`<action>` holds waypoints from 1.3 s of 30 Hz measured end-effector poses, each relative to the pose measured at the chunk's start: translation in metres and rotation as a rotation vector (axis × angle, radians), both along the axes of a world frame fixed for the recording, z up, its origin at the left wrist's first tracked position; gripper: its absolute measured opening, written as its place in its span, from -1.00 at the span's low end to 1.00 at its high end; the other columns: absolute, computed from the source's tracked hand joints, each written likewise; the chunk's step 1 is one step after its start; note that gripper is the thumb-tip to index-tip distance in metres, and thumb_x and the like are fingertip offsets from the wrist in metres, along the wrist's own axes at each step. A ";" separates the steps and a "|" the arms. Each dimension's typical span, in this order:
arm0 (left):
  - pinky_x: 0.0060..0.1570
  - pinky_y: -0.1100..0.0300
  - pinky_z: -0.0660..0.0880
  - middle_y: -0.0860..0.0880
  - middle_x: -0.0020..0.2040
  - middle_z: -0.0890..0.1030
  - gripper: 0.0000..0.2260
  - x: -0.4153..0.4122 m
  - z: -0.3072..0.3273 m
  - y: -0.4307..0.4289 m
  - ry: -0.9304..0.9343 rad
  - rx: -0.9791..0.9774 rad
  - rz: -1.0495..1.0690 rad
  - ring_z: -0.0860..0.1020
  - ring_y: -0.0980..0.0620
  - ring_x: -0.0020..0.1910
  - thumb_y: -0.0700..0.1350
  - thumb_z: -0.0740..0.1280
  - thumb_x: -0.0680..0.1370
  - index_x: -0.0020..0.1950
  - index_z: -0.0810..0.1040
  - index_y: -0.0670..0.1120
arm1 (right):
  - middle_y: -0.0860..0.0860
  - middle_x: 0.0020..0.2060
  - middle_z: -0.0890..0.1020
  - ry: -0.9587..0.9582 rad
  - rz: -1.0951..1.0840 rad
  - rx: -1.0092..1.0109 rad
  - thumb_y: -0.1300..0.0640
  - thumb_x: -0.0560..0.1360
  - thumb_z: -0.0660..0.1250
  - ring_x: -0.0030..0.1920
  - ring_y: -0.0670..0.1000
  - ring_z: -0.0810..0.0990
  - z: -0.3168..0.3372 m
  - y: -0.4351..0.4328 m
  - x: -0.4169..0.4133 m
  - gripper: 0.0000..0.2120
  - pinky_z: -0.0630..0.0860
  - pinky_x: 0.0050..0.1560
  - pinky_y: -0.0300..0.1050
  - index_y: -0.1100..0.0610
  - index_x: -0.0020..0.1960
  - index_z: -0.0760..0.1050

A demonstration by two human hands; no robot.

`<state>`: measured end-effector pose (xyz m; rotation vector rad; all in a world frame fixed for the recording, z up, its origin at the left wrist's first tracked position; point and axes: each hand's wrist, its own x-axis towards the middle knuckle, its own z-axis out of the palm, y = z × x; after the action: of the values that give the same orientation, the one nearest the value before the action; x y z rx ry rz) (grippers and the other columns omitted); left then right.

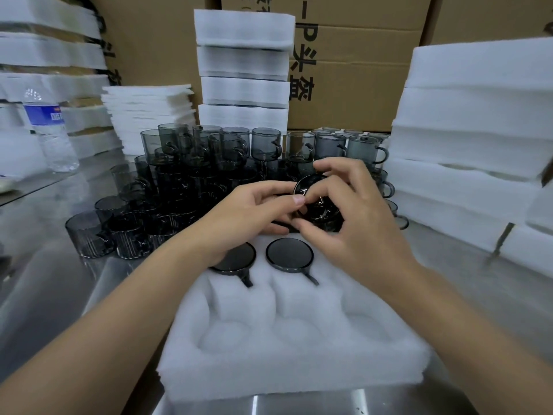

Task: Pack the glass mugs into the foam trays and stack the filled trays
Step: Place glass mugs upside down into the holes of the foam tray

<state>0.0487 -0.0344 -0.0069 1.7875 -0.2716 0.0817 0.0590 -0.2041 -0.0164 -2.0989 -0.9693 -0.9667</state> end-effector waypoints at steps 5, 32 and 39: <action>0.12 0.07 0.57 -0.07 0.00 0.69 -0.59 0.002 -0.002 0.002 0.039 -0.026 0.021 0.63 0.08 -0.09 -0.05 0.40 0.46 0.31 0.50 -0.07 | 0.00 0.12 0.38 0.065 0.031 -0.004 0.19 0.33 0.52 0.21 -0.08 0.37 -0.001 0.000 0.003 -0.58 0.21 0.26 -0.42 0.24 0.12 0.46; -0.25 0.24 0.56 -0.01 -0.26 0.58 -0.85 0.009 -0.002 0.003 0.107 -0.207 0.028 0.60 0.12 -0.29 -0.06 0.31 0.55 0.06 0.54 -0.08 | -0.19 0.27 0.41 0.422 0.079 0.112 -0.13 0.48 0.32 0.24 -0.35 0.34 -0.007 -0.001 0.007 -0.45 0.32 0.23 -0.34 -0.09 0.41 0.24; -0.10 0.20 0.58 -0.11 -0.02 0.67 -0.66 0.007 -0.003 0.010 0.079 -0.267 -0.069 0.60 0.02 -0.09 -0.07 0.44 0.31 0.06 0.53 -0.07 | -0.23 0.19 0.34 0.414 0.104 0.081 -0.06 0.45 0.39 0.18 -0.49 0.28 -0.008 -0.002 0.010 -0.38 0.26 0.10 -0.58 -0.06 0.45 0.24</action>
<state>0.0555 -0.0243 -0.0099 1.5114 -0.2527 -0.0017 0.0690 -0.2062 -0.0242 -2.0461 -0.8006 -0.4810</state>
